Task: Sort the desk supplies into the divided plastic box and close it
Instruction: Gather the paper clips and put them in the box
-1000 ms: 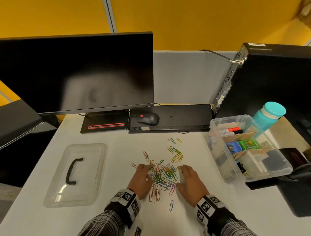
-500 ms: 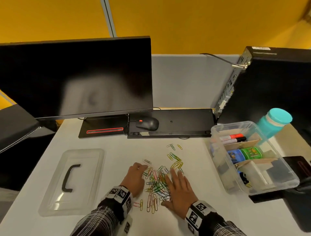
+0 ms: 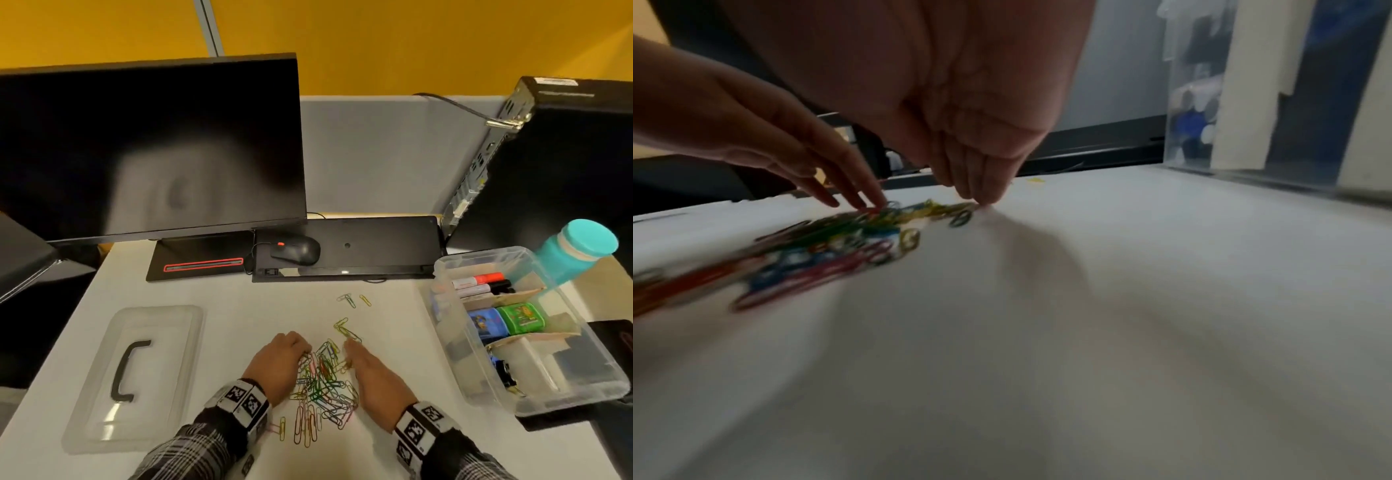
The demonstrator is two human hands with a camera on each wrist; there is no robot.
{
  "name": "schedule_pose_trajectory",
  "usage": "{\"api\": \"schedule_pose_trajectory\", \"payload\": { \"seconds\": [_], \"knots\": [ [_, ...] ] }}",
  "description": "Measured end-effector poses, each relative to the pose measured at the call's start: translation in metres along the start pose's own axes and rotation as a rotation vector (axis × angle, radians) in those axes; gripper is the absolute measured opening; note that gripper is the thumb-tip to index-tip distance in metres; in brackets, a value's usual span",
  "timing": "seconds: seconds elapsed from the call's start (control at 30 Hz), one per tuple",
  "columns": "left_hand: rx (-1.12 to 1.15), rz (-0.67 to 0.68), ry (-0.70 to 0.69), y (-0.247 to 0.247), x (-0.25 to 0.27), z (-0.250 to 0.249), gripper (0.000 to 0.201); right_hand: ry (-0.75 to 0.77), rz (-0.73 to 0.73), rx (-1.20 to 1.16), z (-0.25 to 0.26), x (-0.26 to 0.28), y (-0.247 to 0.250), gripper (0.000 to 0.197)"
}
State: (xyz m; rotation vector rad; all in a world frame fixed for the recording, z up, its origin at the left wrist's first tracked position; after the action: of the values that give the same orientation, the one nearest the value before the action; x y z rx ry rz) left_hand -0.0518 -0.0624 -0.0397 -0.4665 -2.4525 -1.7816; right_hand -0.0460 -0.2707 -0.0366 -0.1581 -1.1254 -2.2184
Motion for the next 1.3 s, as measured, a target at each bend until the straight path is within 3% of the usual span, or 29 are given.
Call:
{"api": "schedule_pose_trajectory", "payload": {
  "seconds": [0.17, 0.27, 0.37, 0.47, 0.7, 0.77, 0.83, 0.93, 1.0, 1.07, 1.13, 1.2, 1.3],
  "knots": [
    [-0.018, -0.017, -0.082, 0.012, -0.054, -0.018, 0.068, -0.148, -0.250, 0.001, -0.014, -0.052, 0.044, 0.062],
    [-0.045, 0.046, -0.125, 0.013, -0.091, -0.035, 0.081, -0.220, -0.173, 0.094, -0.016, -0.075, 0.043, 0.059],
    [-0.067, 0.109, -0.145, 0.013, -0.107, -0.041, 0.082, -0.173, -0.066, 0.181, -0.011, -0.079, 0.032, 0.083],
    [-0.065, 0.105, -0.175, 0.007, -0.093, -0.034, 0.066, -0.095, 0.004, 0.161, -0.006, -0.066, 0.018, 0.097],
    [-0.160, 0.086, -0.277, -0.007, -0.017, -0.013, 0.050, 0.018, 0.203, 0.203, 0.011, -0.012, -0.010, 0.075],
    [-0.150, 0.067, -0.272, -0.005, 0.002, -0.009, 0.046, 0.047, 0.202, 0.220, 0.013, 0.000, -0.011, 0.073],
    [-0.097, 0.016, -0.228, 0.001, 0.018, -0.002, 0.042, 0.105, 0.082, 0.238, 0.012, 0.011, 0.000, 0.069],
    [-0.035, -0.012, -0.133, 0.014, 0.037, 0.017, 0.046, 0.152, -0.328, 0.261, 0.008, 0.033, 0.036, 0.059],
    [-0.022, 0.055, -0.072, 0.019, 0.049, 0.030, 0.062, 0.120, -0.552, 0.388, -0.002, 0.048, 0.059, 0.057],
    [0.002, 0.146, -0.009, 0.020, 0.061, 0.039, 0.094, 0.034, -0.621, 0.524, -0.013, 0.060, 0.078, 0.061],
    [0.059, 0.219, 0.041, 0.016, 0.072, 0.043, 0.110, -0.077, -0.632, 0.604, -0.024, 0.069, 0.092, 0.065],
    [0.092, 0.265, 0.056, 0.009, 0.078, 0.045, 0.110, -0.226, -0.655, 0.609, -0.035, 0.077, 0.097, 0.067],
    [0.142, 0.294, 0.091, 0.003, 0.078, 0.046, 0.091, -0.370, -0.675, 0.576, -0.047, 0.086, 0.090, 0.065]
  ]
}}
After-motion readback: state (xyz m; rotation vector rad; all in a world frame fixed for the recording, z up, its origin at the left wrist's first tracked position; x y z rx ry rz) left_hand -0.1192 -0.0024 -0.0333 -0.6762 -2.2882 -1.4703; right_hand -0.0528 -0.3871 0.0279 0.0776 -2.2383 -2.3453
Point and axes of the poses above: each hand's wrist, its own x-axis away from the middle knuckle, its own y-axis out of the back of the hand, z = x × y, the point moved 1 cm from there along -x, towards the middle knuckle, and after that the axes turned 5 degrees about -x, right-handed, at the moved point
